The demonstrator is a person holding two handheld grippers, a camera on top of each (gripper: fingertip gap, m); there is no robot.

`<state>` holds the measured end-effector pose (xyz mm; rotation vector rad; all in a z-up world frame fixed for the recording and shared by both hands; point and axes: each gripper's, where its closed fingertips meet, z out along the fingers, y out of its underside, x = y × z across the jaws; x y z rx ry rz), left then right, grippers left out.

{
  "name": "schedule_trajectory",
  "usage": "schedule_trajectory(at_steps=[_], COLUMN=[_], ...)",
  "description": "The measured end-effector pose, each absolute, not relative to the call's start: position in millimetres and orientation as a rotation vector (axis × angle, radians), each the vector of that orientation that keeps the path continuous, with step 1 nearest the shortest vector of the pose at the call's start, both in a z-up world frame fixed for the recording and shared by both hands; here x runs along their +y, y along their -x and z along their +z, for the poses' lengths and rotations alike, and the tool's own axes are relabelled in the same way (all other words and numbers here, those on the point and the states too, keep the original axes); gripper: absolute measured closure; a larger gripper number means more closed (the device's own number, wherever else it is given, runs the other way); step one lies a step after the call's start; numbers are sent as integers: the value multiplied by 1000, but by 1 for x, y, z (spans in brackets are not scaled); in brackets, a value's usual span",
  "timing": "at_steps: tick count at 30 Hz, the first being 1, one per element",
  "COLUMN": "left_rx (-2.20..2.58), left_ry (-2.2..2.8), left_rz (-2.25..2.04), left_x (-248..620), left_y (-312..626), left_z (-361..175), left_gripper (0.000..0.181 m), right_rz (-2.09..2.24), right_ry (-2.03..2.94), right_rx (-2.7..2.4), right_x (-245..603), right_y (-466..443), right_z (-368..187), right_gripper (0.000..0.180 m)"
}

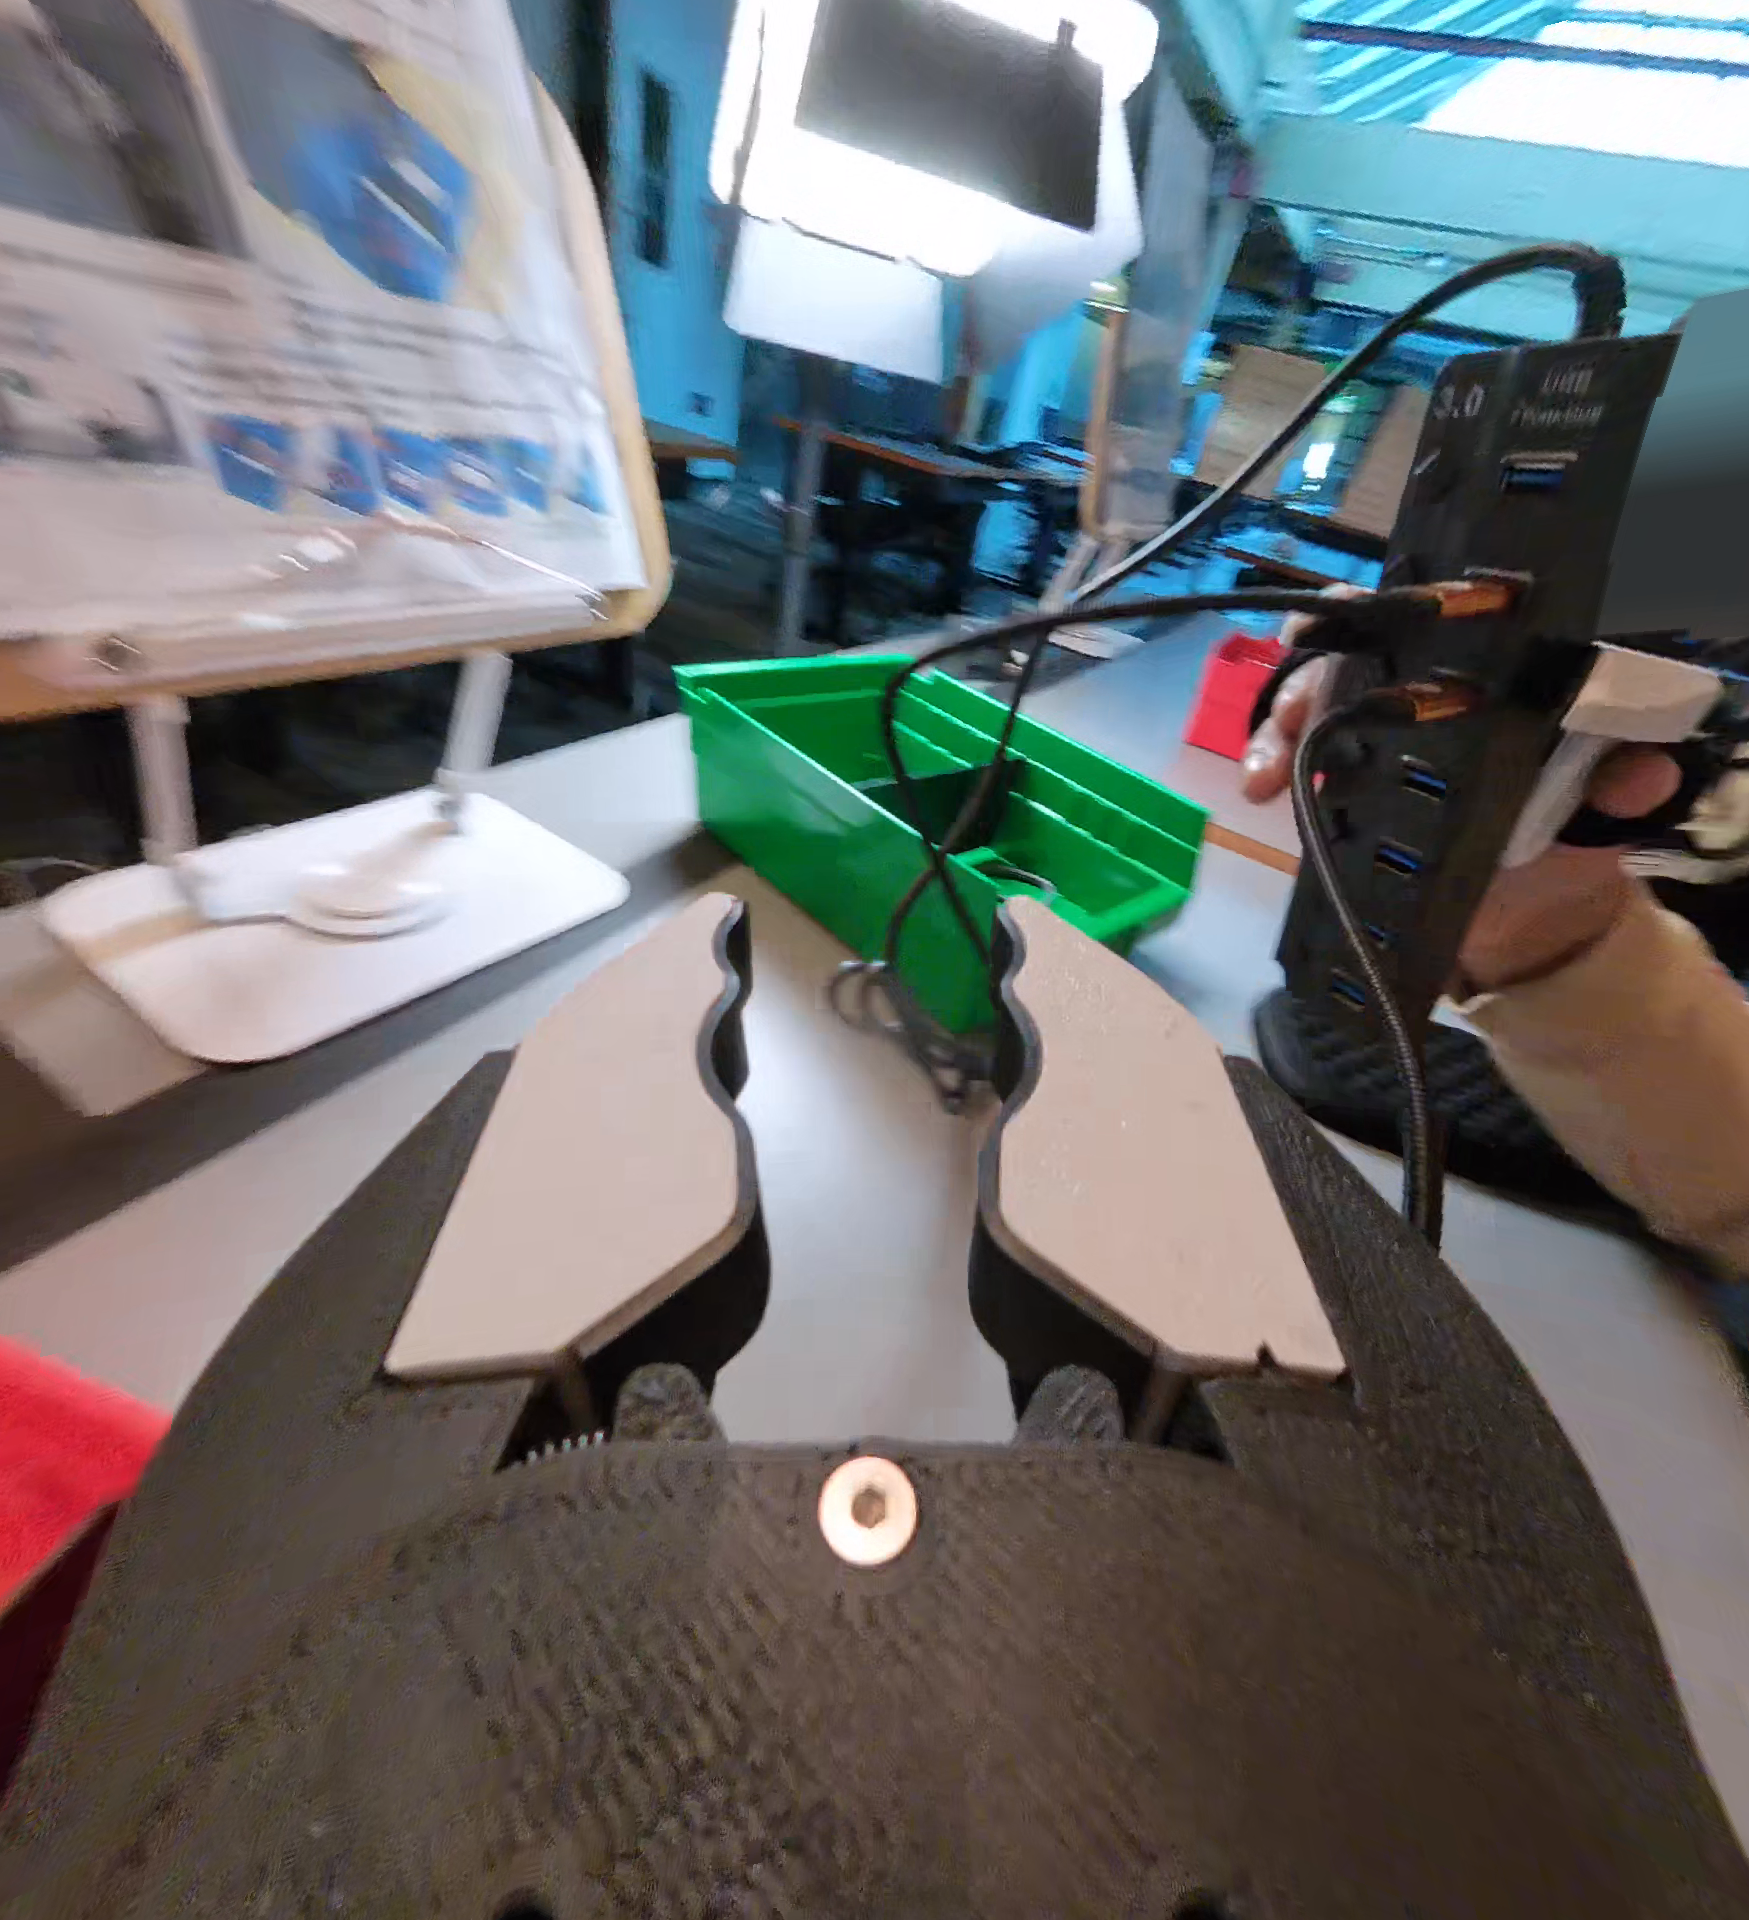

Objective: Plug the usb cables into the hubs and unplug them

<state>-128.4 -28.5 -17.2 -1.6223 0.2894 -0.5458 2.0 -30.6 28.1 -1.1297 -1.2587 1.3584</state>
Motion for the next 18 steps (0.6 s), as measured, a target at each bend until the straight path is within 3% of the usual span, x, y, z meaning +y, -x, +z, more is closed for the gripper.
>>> schedule_trajectory(at_steps=[6, 10, 18], left_rx=[310, 399, 336], left_ry=[1488, 1521, 1581], left_rz=[-78, -281, -681], left_x=[-42, -54, -38], left_y=[136, 94, 15], left_z=[29, 33, -8], left_gripper=[137, 133, 129], right_rz=[1237, 1111, 648], right_ry=[1181, 1213, 1122], right_rx=[-1227, -1221, -1345], right_x=[-5, 8, -3], right_y=[-8, -7, 25], right_z=[25, 17, -27], right_gripper=[122, 122, 122])
